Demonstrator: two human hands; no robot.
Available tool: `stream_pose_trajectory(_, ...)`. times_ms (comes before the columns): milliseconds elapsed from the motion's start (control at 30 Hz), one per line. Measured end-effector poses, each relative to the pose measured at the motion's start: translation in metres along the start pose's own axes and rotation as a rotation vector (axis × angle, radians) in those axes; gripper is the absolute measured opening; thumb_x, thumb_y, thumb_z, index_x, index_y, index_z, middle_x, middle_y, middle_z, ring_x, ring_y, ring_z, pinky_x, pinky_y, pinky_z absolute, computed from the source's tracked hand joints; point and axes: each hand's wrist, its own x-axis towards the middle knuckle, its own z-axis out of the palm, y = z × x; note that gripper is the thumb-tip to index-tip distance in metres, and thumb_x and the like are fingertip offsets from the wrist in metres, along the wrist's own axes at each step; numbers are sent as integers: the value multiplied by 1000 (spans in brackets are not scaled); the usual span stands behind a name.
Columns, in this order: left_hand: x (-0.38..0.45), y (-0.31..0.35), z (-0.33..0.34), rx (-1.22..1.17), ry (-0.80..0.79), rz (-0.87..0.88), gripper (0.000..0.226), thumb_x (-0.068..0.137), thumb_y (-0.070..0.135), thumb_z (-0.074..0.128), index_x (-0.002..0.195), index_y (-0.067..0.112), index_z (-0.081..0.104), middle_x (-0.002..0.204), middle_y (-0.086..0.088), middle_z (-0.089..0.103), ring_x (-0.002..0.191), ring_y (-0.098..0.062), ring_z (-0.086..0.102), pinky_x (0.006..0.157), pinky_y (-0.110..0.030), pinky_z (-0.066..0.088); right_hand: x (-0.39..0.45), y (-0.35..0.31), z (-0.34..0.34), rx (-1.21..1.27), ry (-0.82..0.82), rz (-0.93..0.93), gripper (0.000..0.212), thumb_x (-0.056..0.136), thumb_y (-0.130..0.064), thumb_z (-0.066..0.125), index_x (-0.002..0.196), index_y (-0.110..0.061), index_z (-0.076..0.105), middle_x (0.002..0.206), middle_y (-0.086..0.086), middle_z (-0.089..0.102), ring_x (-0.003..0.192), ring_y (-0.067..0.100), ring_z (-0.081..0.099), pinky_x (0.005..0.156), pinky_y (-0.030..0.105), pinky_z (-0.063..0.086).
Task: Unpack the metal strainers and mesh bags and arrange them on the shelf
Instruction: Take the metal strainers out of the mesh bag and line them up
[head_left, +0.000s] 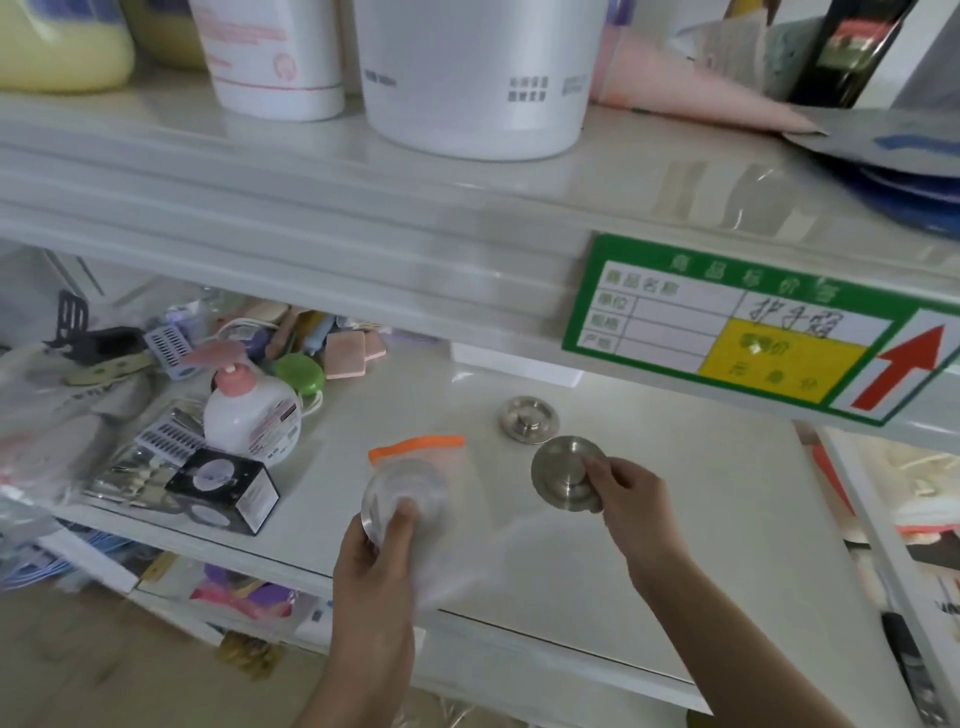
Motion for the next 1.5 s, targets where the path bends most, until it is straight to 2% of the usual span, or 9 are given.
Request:
stream_pose_trajectory(200, -3, -1, -12, 21, 41, -4, 21, 85, 35, 74, 103, 24, 73, 101, -2, 78, 101, -27, 71, 91, -53, 56, 41, 21, 36, -196, -32, 45, 19, 92, -25, 65, 98, -8, 71, 80, 10, 70, 74, 30, 66, 62, 31, 48)
stream_pose_trajectory(500, -1, -3, -20, 25, 40, -4, 12, 88, 32, 70, 99, 27, 73, 96, 1, 79, 94, -21, 73, 87, -47, 58, 34, 24, 57, -361, 5, 3, 20, 93, -31, 59, 94, -14, 69, 77, -2, 69, 71, 21, 64, 54, 28, 43)
stream_pose_trajectory(733, -4, 2, -10, -10, -9, -13, 17, 89, 32, 70, 103, 23, 73, 99, -1, 79, 99, -24, 73, 91, -50, 57, 21, 21, 52, -572, 52, -128, 21, 92, -34, 61, 101, -17, 70, 96, 5, 63, 91, 27, 61, 76, 33, 46)
stream_pose_trajectory(900, -2, 6, -2, -10, -78, 2, 22, 87, 31, 73, 104, 18, 73, 106, -12, 76, 106, -35, 70, 96, -60, 51, -15, -23, 46, -276, -97, -431, 11, 87, -12, 72, 91, -21, 77, 81, -1, 59, 65, 13, 56, 61, 9, 40)
stream_pose_trajectory(1100, -4, 8, 6, 65, -261, 108, 30, 82, 34, 70, 109, 20, 72, 108, -12, 75, 109, -35, 67, 97, -56, 51, -41, -72, 34, -11, -396, -345, 40, 93, -11, 66, 84, -49, 74, 82, -2, 73, 67, 8, 63, 63, 18, 50)
stream_pose_trajectory(1233, -5, 9, 6, 203, -307, 263, 31, 76, 43, 72, 104, 28, 72, 97, -1, 76, 92, -18, 71, 81, -33, 56, -42, -88, 19, 177, -365, -303, 20, 100, -6, 53, 103, 5, 70, 72, 5, 64, 64, 10, 55, 58, 14, 44)
stream_pose_trajectory(1300, -6, 9, 5, 247, -298, 326, 36, 72, 49, 70, 102, 29, 71, 91, 2, 74, 85, -12, 68, 73, -21, 54, -45, -95, 9, 198, -418, -307, 31, 102, -15, 49, 93, -2, 75, 71, -11, 67, 66, 4, 58, 65, 16, 45)
stream_pose_trajectory(1400, -6, 10, 5, 231, -296, 358, 41, 73, 44, 70, 111, 28, 71, 107, 6, 76, 101, -8, 69, 82, -18, 52, -51, -100, -1, 212, -599, -377, 49, 97, -46, 49, 80, -8, 74, 87, 8, 71, 90, 31, 64, 80, 49, 43)
stream_pose_trajectory(1500, -5, 10, 5, 217, -297, 423, 43, 76, 34, 69, 117, 21, 69, 114, 1, 75, 110, -13, 68, 92, -29, 52, -57, -103, -1, 391, -825, -244, 47, 99, -31, 45, 79, 3, 72, 87, 23, 70, 84, 40, 67, 84, 46, 48)
